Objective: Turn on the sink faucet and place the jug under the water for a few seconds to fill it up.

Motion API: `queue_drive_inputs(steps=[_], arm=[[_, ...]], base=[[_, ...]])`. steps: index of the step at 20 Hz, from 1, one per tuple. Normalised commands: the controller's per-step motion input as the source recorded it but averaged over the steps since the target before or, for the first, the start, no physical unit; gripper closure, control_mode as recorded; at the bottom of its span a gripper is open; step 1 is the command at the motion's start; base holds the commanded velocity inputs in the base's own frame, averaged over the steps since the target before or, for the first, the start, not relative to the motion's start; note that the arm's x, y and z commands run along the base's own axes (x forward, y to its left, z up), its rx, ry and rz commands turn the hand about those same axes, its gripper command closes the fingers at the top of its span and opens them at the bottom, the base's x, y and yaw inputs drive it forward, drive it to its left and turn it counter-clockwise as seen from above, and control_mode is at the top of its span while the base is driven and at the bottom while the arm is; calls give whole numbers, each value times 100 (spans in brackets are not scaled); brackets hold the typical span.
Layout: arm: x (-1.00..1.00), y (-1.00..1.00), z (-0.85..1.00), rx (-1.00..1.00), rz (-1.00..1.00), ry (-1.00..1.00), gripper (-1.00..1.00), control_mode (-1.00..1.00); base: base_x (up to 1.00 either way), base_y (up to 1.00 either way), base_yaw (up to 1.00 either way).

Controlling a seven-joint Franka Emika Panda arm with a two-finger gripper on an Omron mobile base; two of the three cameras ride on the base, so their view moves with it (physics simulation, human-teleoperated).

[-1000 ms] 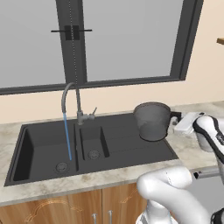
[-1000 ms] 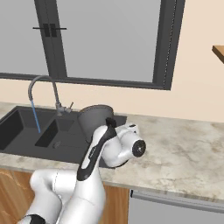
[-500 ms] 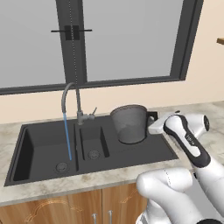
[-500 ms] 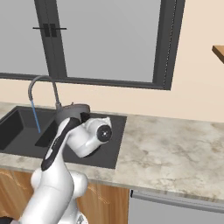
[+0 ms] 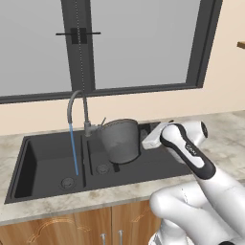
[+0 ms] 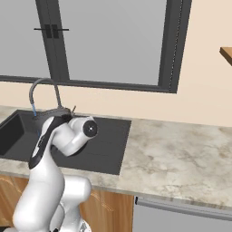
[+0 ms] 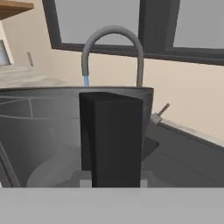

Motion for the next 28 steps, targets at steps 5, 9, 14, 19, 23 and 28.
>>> queue_drive_inputs(steps=[5,9,14,19,23,28], arm=[[4,74,-2,0,12,15,100,-100],[0,10,-4,0,0,0,100,-100],[0,7,-11,0,-7,-3,100,-100],[0,0,-14,0,-5,-3,100,-100],[0,0,-11,0,-5,-2,100,-100],[8,2,-1,0,-5,-2,100,-100]], base=[[0,0,0],[0,0,0],[0,0,0],[0,0,0],[0,0,0],[0,0,0]])
